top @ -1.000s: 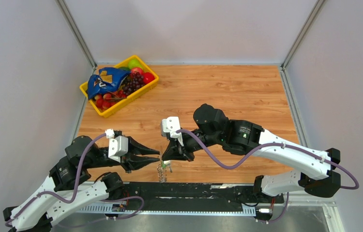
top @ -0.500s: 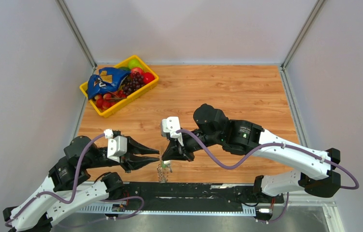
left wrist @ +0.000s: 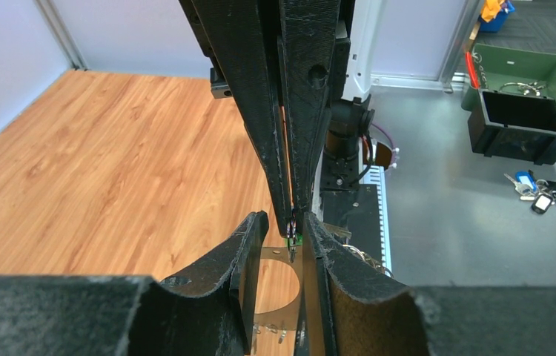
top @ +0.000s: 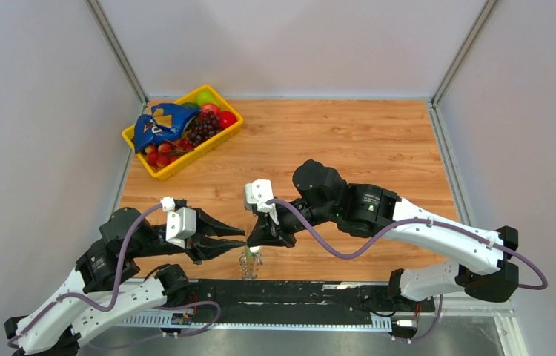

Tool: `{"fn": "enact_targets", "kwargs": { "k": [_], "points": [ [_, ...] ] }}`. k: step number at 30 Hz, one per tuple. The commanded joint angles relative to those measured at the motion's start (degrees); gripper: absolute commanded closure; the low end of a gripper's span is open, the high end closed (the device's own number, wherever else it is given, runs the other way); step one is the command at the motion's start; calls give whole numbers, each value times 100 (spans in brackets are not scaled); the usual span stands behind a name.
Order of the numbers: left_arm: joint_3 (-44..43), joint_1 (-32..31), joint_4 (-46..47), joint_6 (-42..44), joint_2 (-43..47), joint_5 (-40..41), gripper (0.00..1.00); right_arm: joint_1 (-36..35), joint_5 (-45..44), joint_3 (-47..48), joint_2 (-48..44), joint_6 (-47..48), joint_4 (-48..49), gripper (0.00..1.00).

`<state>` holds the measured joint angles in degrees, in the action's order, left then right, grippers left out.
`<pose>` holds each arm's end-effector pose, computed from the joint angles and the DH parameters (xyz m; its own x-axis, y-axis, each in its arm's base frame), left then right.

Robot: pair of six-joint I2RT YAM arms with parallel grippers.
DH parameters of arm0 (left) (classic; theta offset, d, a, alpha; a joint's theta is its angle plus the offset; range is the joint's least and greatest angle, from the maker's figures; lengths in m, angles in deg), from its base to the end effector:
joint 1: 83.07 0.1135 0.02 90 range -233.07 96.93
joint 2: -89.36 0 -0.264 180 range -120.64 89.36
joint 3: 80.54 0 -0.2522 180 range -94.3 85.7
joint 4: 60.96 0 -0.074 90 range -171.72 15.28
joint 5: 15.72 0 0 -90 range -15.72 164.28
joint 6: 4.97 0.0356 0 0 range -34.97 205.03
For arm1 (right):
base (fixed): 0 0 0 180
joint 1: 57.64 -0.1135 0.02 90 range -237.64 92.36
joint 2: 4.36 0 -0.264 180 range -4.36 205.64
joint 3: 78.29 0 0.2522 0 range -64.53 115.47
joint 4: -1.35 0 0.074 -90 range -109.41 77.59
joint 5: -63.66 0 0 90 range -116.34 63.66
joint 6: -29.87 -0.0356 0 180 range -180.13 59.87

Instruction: Put the keys on the keyring

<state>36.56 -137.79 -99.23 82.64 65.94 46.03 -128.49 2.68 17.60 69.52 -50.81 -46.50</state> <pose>0.0311 -0.0732 0.3810 -0.0292 -0.0223 -0.9993 0.9921 0.1216 -0.0317 0.0739 0.2656 0.4158 0.0159 -0.3860 -0.9224 -0.9796 -0.1906 0.0629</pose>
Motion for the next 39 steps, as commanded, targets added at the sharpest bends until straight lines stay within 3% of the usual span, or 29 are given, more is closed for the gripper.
{"fn": "enact_targets", "kwargs": {
  "k": [1,30,38,39],
  "points": [
    [-87,-13,202,90,-54,-57,66,-35,8,235,-47,80,139,100],
    [-28,-13,144,160,-137,-40,69,-98,-45,296,-78,131,153,100],
    [-47,-12,83,181,-185,-65,83,-105,-95,296,-127,140,160,100],
    [-53,-17,66,185,-192,-79,88,-113,-102,291,-129,140,159,100]
  ]
}}
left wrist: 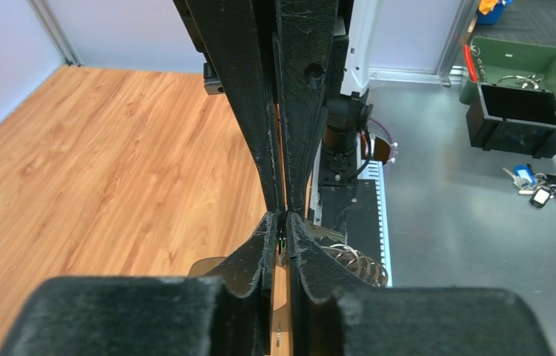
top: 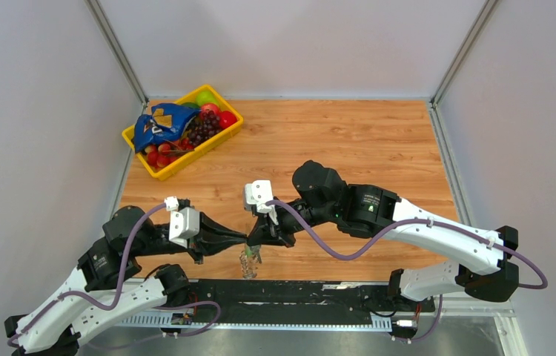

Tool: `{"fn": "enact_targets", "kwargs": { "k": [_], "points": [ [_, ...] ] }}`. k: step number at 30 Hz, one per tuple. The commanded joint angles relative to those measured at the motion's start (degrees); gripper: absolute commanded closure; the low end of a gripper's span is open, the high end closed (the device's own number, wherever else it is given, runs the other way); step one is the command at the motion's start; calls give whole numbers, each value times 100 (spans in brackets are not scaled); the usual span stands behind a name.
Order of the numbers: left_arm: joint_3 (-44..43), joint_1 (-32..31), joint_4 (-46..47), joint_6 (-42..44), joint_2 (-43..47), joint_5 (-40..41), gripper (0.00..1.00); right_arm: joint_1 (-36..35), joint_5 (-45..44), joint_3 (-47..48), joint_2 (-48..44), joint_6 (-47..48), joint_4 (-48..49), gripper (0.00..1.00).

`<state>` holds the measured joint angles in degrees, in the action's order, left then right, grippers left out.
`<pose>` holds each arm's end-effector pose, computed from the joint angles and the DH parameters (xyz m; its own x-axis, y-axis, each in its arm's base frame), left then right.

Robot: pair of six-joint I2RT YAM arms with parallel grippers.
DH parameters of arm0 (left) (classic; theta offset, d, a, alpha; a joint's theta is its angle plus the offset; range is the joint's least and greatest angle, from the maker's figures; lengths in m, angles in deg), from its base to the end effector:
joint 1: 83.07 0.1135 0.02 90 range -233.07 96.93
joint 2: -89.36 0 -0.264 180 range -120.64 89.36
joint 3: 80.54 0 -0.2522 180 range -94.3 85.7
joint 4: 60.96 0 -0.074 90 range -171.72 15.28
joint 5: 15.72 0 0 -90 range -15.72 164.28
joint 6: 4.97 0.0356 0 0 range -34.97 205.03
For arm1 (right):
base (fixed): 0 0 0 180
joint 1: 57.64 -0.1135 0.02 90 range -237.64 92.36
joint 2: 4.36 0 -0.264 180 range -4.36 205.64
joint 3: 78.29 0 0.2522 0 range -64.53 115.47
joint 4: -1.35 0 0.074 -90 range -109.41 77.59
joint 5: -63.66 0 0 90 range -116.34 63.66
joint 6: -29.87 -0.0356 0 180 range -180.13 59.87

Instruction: Put the keys on the keyring

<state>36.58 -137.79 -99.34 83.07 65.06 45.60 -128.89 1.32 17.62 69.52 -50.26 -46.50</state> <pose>0.0333 -0.0766 0.3798 -0.0320 -0.0068 -0.9995 0.9929 0.1148 -0.0325 0.0729 0.2662 0.4158 0.0289 -0.3873 -0.9215 -0.9826 -0.1801 0.0449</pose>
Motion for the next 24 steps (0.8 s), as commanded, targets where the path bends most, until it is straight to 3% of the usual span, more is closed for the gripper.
{"fn": "enact_targets", "kwargs": {
  "k": [1,2,10,19,24],
  "points": [
    [-76,-15,61,155,-138,-81,93,-74,23,287,-133,85,166,100],
    [-87,-15,18,181,-155,-123,98,-74,14,292,-138,85,169,100],
    [-23,-14,251,188,-102,5,100,-99,-63,214,-285,-28,309,100],
    [209,-11,1012,-37,230,270,100,-99,-414,-133,-758,-260,617,66],
    [321,-12,1390,-169,439,378,100,-100,-601,-443,-1065,-380,909,63]
  ]
}}
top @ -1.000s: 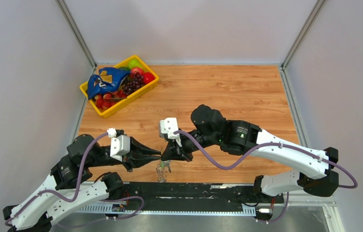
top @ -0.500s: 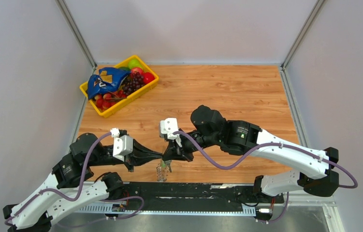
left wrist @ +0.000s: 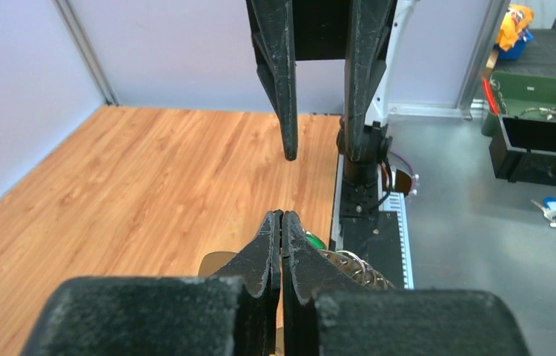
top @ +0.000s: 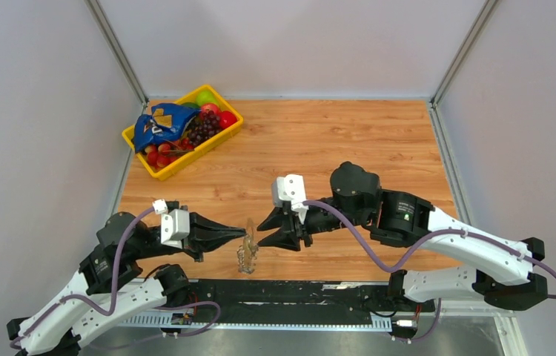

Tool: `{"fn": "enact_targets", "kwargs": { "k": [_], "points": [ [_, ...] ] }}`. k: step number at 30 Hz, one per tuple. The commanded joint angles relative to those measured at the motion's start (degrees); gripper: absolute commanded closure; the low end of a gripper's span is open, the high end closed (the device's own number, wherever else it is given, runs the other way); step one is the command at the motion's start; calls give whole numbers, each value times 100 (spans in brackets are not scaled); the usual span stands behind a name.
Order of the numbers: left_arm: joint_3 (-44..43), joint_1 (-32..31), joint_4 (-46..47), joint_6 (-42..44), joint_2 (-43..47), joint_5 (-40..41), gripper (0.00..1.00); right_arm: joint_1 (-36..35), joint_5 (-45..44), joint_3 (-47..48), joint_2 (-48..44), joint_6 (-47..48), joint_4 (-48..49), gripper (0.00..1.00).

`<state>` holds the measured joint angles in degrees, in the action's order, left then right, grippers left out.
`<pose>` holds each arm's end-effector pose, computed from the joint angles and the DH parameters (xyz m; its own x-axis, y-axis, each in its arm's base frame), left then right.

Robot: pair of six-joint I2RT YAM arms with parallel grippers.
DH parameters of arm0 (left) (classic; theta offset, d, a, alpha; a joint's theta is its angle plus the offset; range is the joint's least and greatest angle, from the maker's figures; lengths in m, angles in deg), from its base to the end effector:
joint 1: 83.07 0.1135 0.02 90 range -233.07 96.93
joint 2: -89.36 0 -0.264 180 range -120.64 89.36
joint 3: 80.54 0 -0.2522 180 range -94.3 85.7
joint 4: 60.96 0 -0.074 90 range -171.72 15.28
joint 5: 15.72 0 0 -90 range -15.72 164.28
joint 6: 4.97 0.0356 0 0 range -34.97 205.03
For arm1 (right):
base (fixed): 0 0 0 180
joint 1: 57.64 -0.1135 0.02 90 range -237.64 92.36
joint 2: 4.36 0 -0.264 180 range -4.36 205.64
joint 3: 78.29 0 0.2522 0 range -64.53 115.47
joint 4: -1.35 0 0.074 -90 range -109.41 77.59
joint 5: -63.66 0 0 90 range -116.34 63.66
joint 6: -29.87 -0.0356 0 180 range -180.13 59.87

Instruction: Put the keys on the keyring

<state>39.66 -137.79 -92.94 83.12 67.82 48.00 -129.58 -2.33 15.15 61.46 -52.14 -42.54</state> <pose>0.0320 -0.0726 0.3782 0.0303 -0.0945 -0.9951 0.9877 0.1555 0.0153 0.0599 0.2304 0.4414 0.0515 -0.2515 -0.9665 -0.9920 -0.1243 -0.0205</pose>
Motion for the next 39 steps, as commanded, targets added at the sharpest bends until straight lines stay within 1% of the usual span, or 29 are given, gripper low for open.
{"fn": "enact_targets", "kwargs": {
  "k": [1,8,11,12,19,30,39],
  "points": [
    [32,-17,857,-221,200,158,100,-30,-288,-257,-309,-245,602,63],
    [313,-13,1485,-527,371,135,100,-30,-563,-585,-409,-670,1282,66],
    [386,-17,1613,-583,436,131,100,-31,-581,-643,-429,-764,1516,67],
    [395,-18,1653,-596,447,131,100,-33,-608,-646,-430,-930,1576,67],
    [420,-15,1673,-591,543,158,100,-30,-594,-604,-322,-1096,1685,70],
    [454,-13,1653,-538,644,227,100,-30,-355,-542,-116,-1176,1788,72],
    [473,-13,1624,-500,661,251,100,-30,-339,-550,-117,-1221,1878,73]
  ]
}}
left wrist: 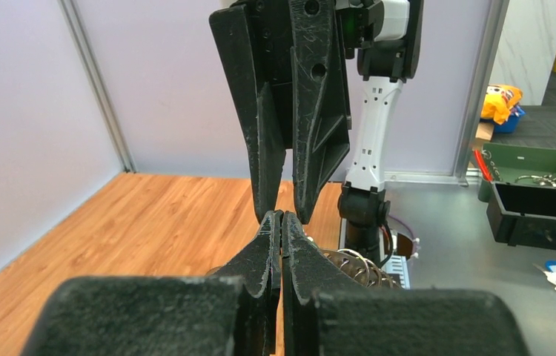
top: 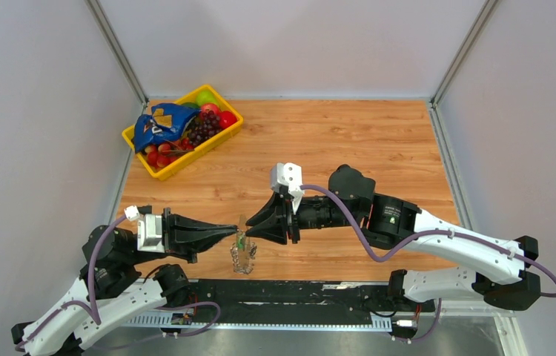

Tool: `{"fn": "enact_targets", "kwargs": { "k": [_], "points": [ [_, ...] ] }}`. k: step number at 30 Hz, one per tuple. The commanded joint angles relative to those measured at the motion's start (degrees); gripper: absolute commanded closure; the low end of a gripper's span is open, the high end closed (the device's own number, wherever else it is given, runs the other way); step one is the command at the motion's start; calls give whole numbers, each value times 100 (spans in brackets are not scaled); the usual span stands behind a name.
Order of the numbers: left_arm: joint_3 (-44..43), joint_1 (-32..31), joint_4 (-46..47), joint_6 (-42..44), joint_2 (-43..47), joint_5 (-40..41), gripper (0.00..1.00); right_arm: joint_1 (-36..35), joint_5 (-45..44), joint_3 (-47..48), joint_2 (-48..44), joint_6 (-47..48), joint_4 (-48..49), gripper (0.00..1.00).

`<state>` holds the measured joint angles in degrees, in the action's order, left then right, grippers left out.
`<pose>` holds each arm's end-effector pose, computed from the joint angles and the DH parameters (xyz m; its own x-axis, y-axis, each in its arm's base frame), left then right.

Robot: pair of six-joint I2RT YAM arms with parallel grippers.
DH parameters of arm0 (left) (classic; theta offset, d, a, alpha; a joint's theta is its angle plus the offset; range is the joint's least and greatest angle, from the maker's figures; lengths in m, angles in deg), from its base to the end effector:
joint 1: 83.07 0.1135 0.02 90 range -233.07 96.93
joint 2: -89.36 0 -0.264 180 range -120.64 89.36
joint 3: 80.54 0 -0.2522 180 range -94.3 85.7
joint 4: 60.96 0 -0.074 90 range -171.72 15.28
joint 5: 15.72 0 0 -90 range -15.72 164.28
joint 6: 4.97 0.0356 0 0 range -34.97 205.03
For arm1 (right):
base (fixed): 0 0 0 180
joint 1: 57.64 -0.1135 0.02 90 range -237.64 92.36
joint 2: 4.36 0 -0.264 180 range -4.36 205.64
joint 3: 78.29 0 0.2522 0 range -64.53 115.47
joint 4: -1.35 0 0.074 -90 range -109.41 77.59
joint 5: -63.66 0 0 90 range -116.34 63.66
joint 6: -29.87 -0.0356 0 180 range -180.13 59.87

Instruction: Put the keys on the keyring

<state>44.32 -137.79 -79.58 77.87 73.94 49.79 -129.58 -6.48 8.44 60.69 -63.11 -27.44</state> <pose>0.0219 -0.0565 0.3832 0.0859 -0.3177 -0.9443 0.9846 0.1716 0.0318 0.0659 0.2411 0.4327 -0.0902 -0.1190 -0.9888 -0.9954 -0.0228 0.0936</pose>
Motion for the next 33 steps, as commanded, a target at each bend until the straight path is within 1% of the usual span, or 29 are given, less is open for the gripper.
{"fn": "enact_targets", "kwargs": {
  "k": [1,20,25,31,33],
  "points": [
    [8,-13,286,28,53,71,100,-30,65,121,-53,-137,370,73],
    [38,-13,308,39,49,130,100,-30,188,103,-6,-192,447,75],
    [34,-13,319,48,38,138,100,-39,225,97,10,-211,452,77],
    [34,-12,329,48,46,149,100,-39,252,75,55,-237,457,77],
    [28,-12,320,48,43,155,100,-41,276,77,68,-238,456,79]
  ]
}}
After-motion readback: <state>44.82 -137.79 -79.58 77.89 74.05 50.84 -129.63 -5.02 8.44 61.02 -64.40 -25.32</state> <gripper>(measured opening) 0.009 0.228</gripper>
